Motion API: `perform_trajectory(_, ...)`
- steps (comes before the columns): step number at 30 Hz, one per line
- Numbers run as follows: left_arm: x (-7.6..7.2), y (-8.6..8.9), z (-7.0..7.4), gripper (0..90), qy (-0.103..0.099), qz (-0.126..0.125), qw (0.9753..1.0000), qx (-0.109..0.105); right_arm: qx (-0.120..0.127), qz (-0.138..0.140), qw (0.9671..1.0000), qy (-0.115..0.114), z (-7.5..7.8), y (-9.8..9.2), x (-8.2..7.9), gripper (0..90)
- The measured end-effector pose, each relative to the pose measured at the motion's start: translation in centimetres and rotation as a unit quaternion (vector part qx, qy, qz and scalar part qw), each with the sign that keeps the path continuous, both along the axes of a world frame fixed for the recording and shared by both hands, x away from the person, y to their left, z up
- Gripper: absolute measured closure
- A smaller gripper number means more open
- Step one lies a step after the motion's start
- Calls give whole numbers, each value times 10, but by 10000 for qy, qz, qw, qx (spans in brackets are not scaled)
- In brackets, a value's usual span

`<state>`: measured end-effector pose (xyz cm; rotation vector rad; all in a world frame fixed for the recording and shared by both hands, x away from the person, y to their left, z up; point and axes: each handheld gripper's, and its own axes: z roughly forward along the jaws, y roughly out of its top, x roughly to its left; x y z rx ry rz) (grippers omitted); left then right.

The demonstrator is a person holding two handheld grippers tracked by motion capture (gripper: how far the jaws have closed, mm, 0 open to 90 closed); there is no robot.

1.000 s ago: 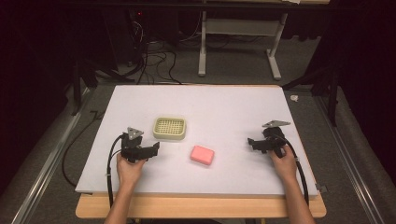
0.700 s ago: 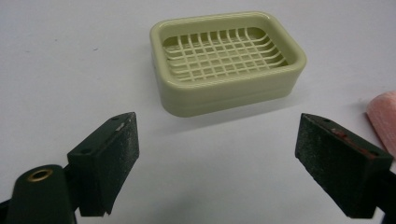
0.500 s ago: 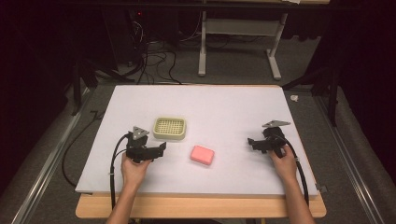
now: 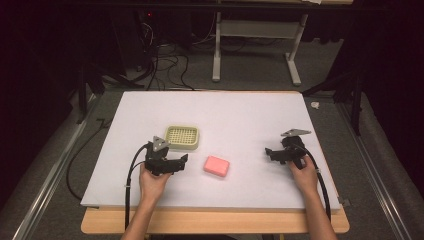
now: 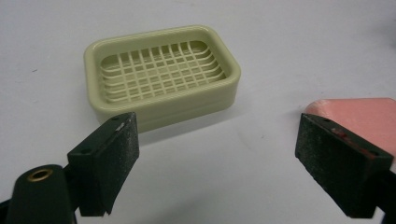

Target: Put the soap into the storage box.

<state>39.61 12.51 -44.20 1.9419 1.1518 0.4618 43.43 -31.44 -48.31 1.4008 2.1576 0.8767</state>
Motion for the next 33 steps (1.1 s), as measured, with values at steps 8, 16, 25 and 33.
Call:
perform_trajectory(8, -2, -21, -5, 128, 68, -218, 9997, -34, 3, -3, 10000, 3, 0, 0, 0, 145)
perform_trajectory(16, -7, -41, -5, 123, 47, -408, 9992, -29, 0, 1, 10000, 0, 0, 0, 0, 145)
perform_trajectory(25, -10, -63, -11, 113, 183, -671, 9976, 8, 7, -5, 10000, 5, 0, 0, 0, 145)
perform_trajectory(33, -14, -80, -11, 104, 172, -756, 9970, -9, 4, -4, 10000, 4, 0, 0, 0, 145)
